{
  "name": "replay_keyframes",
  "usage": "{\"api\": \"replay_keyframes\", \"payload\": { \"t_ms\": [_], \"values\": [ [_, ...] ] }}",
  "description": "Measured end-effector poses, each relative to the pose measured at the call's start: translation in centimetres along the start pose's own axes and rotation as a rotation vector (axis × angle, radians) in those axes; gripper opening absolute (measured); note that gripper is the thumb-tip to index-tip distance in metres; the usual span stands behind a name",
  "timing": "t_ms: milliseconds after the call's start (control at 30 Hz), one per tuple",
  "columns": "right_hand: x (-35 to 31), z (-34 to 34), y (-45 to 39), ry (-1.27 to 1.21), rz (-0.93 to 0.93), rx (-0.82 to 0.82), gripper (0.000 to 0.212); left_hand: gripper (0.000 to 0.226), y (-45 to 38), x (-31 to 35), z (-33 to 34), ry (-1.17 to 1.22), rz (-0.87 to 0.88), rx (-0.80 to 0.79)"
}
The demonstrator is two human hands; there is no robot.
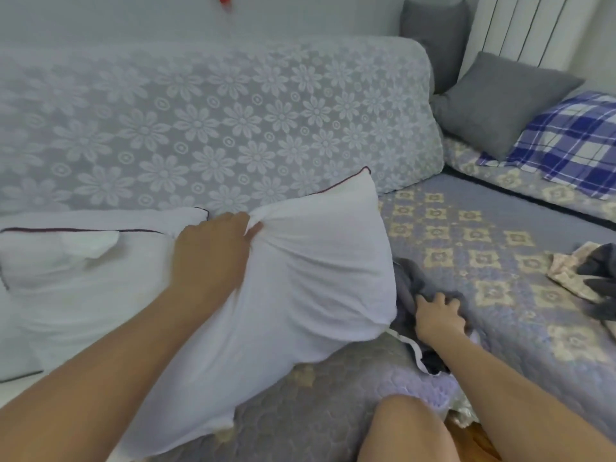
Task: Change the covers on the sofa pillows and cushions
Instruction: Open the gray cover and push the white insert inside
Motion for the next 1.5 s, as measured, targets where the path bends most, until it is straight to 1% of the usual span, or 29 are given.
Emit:
{"api": "replay_keyframes", "payload": {
  "t_ms": [33, 67, 133, 167, 200, 233, 300, 367, 433, 467, 500, 533, 600, 667, 733, 800, 833, 867, 900, 967, 1000, 1033, 1067, 1133, 1200, 1267, 1333, 1433, 1500],
  "values": [
    [1.1, -1.1, -0.2, -0.082, 0.031, 0.099, 0.044, 0.04, -1.1, 0.2, -1.5, 0.05, -0.022, 0.04],
    [2.4, -2.3, -0.3, -0.197, 0.065, 0.194, 0.037, 0.04, -2.6, 1.1, -3.1, 0.082, -0.007, 0.096],
    [4.4, -6.6, -0.1, -0.455, 0.121, 0.374, 0.037, 0.038, -6.8, 4.2, -4.9, 0.044, 0.078, 0.165],
    [5.1, -9.4, 0.2, -0.558, 0.122, 0.469, 0.038, 0.036, -9.4, 5.4, -4.5, 0.019, 0.093, 0.16],
    [5.7, -12.1, 0.6, -0.627, 0.123, 0.549, 0.039, 0.033, -12.1, 6.0, -3.1, -0.005, 0.074, 0.098],
    [6.3, -14.5, 1.1, -0.662, 0.133, 0.626, 0.039, 0.032, -14.5, 6.2, -0.8, -0.053, 0.035, -0.007],
    [7.7, -17.5, 1.9, -0.657, 0.173, 0.72, 0.042, 0.048, -16.9, 6.8, 4.3, -0.128, -0.031, -0.215],
    [9.2, -17.3, 1.3, -0.61, 0.243, 0.692, 0.042, 0.062, -15.2, 9.2, 10.1, -0.04, 0.02, -0.395],
    [9.8, -14.3, -0.6, -0.503, 0.259, 0.542, 0.044, 0.078, -9.0, 11.1, 16.6, 0.112, 0.09, -0.649],
    [9.4, -12.3, -1.3, -0.44, 0.25, 0.456, 0.045, 0.087, -5.2, 11.1, 19.5, 0.131, 0.11, -0.755],
    [8.8, -10.3, -1.9, -0.409, 0.239, 0.382, 0.045, 0.093, -1.9, 10.4, 21.6, 0.105, 0.121, -0.794],
    [7.9, -8.3, -2.1, -0.414, 0.227, 0.323, 0.044, 0.097, 0.4, 9.5, 22.9, 0.085, 0.113, -0.781],
    [6.1, -4.8, -2.2, -0.443, 0.213, 0.245, 0.04, 0.099, 2.0, 7.9, 23.4, 0.106, 0.086, -0.688],
    [5.2, -2.9, -1.0, -0.461, 0.243, 0.235, 0.04, 0.097, 1.6, 6.5, 22.6, 0.097, 0.026, -0.587],
    [4.9, -2.6, 0.2, -0.569, 0.252, 0.293, 0.043, 0.098, 1.2, 2.9, 22.0, 0.058, -0.192, -0.536],
    [3.7, -2.7, 1.1, -0.676, 0.249, 0.298, 0.043, 0.106, 2.7, -1.4, 22.4, 0.059, -0.449, -0.566],
    [2.6, -3.0, 1.3, -0.721, 0.237, 0.295, 0.042, 0.106, 3.8, -2.6, 22.6, 0.083, -0.52, -0.586],
    [1.0, -3.4, 1.0, -0.756, 0.205, 0.297, 0.041, 0.1, 4.6, -2.8, 22.7, 0.144, -0.554, -0.591],
    [-0.8, -4.1, 0.3, -0.776, 0.146, 0.298, 0.039, 0.087, 5.2, -2.4, 22.6, 0.227, -0.561, -0.556],
    [-3.9, -5.8, -2.7, -0.828, 0.022, 0.288, 0.042, 0.054, 5.5, -0.8, 21.2, 0.348, -0.515, -0.385],
    [-4.5, -6.9, -4.3, -0.865, -0.004, 0.284, 0.046, 0.043, 5.7, 0.2, 20.0, 0.362, -0.463, -0.286],
    [-4.5, -7.9, -6.1, -0.881, -0.017, 0.289, 0.05, 0.04, 5.9, 1.3, 18.7, 0.346, -0.396, -0.209],
    [-3.7, -8.6, -7.8, -0.9, -0.009, 0.295, 0.051, 0.045, 6.3, 2.5, 17.8, 0.314, -0.325, -0.157],
    [-1.5, -10.0, -8.9, -0.954, 0.036, 0.349, 0.047, 0.064, 7.5, 5.0, 16.8, 0.189, -0.162, -0.101],
    [1.4, -11.0, -7.4, -1.032, 0.1, 0.444, 0.042, 0.077, 9.3, 7.6, 18.0, 0.097, 0.031, -0.157],
    [4.3, -11.6, -4.8, -1.082, 0.166, 0.57, 0.041, 0.087, 10.6, 8.2, 20.6, 0.057, 0.126, -0.22],
    [7.6, -12.2, -1.6, -1.203, 0.251, 0.715, 0.041, 0.092, 10.4, 7.5, 23.1, 0.028, 0.144, -0.27],
    [10.7, -13.1, 3.9, -1.391, 0.301, 0.878, 0.043, 0.084, 7.8, 6.4, 25.1, -0.059, 0.101, -0.337],
    [11.0, -13.9, 6.4, -1.382, 0.229, 0.875, 0.043, 0.077, 5.2, 5.4, 25.5, -0.06, 0.0, -0.438]
  ]
}}
Point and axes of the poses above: each hand's wrist, its own y-axis away from the middle knuckle, its own z-axis out of the palm, x = y × z, the point moved 10 cm from there along -y, towards the middle knuckle, and after that the axes turned 5 degrees about -y, right-handed, at the moved point
